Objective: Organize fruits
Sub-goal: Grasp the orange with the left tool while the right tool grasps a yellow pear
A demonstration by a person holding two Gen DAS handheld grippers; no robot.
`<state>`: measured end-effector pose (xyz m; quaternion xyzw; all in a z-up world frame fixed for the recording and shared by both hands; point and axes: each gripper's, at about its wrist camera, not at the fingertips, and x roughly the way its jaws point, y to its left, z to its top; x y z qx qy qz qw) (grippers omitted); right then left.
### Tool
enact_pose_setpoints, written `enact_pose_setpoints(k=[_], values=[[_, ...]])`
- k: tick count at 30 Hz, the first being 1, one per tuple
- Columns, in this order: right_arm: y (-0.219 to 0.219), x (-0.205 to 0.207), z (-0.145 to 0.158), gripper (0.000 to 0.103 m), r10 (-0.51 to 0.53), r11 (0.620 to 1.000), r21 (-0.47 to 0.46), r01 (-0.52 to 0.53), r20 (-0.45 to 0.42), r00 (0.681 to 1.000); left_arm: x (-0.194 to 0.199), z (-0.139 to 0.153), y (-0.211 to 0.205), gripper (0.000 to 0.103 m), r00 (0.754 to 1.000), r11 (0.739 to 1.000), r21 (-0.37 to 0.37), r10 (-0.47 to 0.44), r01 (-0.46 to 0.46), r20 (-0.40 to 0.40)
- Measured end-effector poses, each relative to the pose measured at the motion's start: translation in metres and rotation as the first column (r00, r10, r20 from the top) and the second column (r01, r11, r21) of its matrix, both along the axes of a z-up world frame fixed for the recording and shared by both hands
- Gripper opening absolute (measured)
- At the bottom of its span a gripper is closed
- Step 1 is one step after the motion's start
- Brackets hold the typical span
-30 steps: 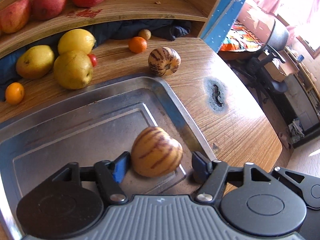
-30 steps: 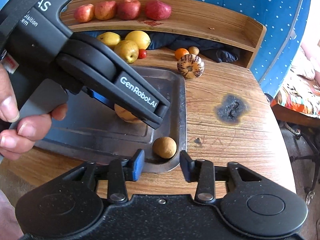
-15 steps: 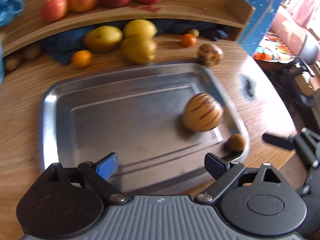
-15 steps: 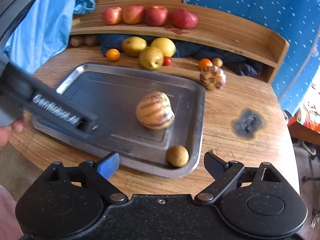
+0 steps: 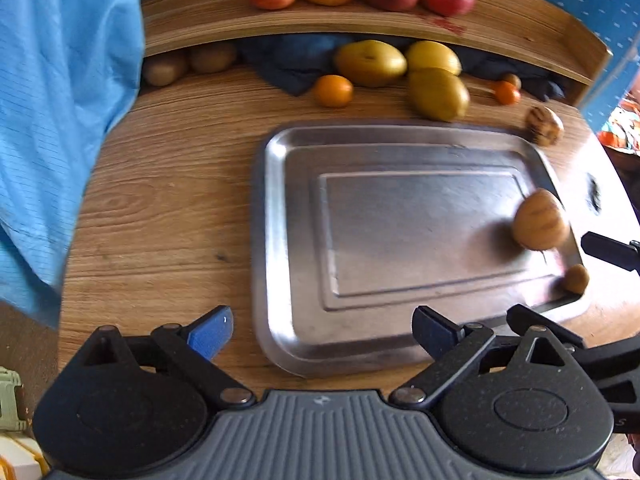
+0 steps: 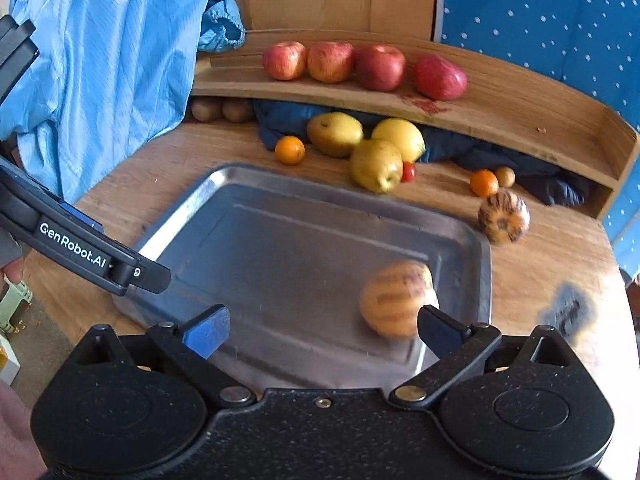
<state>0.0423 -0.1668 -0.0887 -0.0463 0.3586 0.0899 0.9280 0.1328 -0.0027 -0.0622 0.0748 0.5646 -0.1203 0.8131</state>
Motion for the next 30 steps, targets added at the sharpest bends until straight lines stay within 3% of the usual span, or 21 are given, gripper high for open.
enact_pose_setpoints(k=[11,26,30], values=[[0.014,0.061,0.008,0.102,-0.136,0.991,-0.009,0.137,0.011,0.991,0.079,0.005,0.019,0.1,1.0,1.0,0.007,0.019,-0.019,0.023],[0.027,0.123,-0.006,0.102,-0.32,0.944,-0.101,0.315,-0.036,0.947,0.178,-0.026,-0.019,0.101,0.983,0.982,-0.045,-0.184,0.184,0.01],[0.017,0.138,0.001,0.102,-0.362,0.931,-0.067,0.359,-0.024,0.932,0.192,-0.031,-0.027,0.102,0.972,0.971,-0.047,-0.234,0.235,0.033]])
